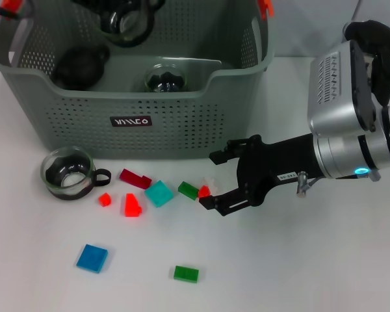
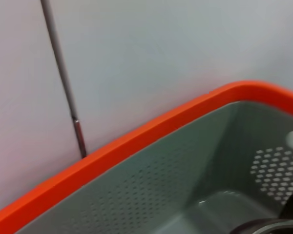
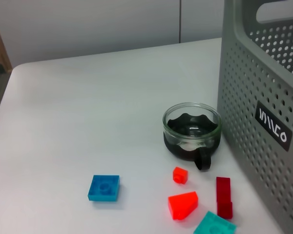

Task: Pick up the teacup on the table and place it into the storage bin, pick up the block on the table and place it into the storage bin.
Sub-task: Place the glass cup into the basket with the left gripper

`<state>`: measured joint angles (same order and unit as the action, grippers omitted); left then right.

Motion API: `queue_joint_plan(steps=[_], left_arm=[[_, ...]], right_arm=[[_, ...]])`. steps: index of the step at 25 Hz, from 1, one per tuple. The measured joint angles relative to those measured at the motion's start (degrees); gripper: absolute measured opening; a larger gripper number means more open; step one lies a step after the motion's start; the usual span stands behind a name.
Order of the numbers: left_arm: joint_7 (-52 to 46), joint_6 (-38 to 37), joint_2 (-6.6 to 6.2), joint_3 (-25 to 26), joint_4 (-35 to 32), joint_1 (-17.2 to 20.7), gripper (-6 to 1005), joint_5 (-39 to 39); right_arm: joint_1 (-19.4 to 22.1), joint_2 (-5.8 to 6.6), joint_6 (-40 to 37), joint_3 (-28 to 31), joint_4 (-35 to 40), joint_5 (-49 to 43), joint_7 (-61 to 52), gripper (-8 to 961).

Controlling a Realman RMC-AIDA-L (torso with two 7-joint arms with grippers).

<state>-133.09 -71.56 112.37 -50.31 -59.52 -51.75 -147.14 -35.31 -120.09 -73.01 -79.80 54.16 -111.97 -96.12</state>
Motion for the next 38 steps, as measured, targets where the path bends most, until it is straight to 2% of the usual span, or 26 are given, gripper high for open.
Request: queue_joint_plan(steps=[4,5,7,11,29,38], left_arm=[[0.0,8.1,1.7,-2.3,5.7,-1.7,46,-3.6],[-0.1,11.5,2.47,-2.7,7.8,-2.4,46,-5.8],[-0.1,13.1,2.94,-2.8,9.0,-2.9,47,-7.2],[-0.2,17.0,4.87,-2.9,11.7,-4.1,47,-12.5],[-0.2,19.6,7.09,-5.4,12.3,-4.2,48,-16.2],[-0.3,20.5,7.21,-7.3,13.4,-4.0,49,-16.4]], right_arm=[[-0.1,-0.04,0.0,0.0,0.0,0.2,0.0,930],[-0.1,-0.06,0.0,0.0,0.0,0.2,0.0,931],[-0.2,-0.11,0.0,-0.1,0.0,0.2,0.0,931],[-0.3,-0.13,0.0,-0.2,0.0,0.2,-0.3,931],[-0.3,-0.14,0.0,-0.2,-0.1,0.2,-0.5,931],[-0.3,-0.14,0.0,-0.3,-0.3,0.2,-0.5,931]])
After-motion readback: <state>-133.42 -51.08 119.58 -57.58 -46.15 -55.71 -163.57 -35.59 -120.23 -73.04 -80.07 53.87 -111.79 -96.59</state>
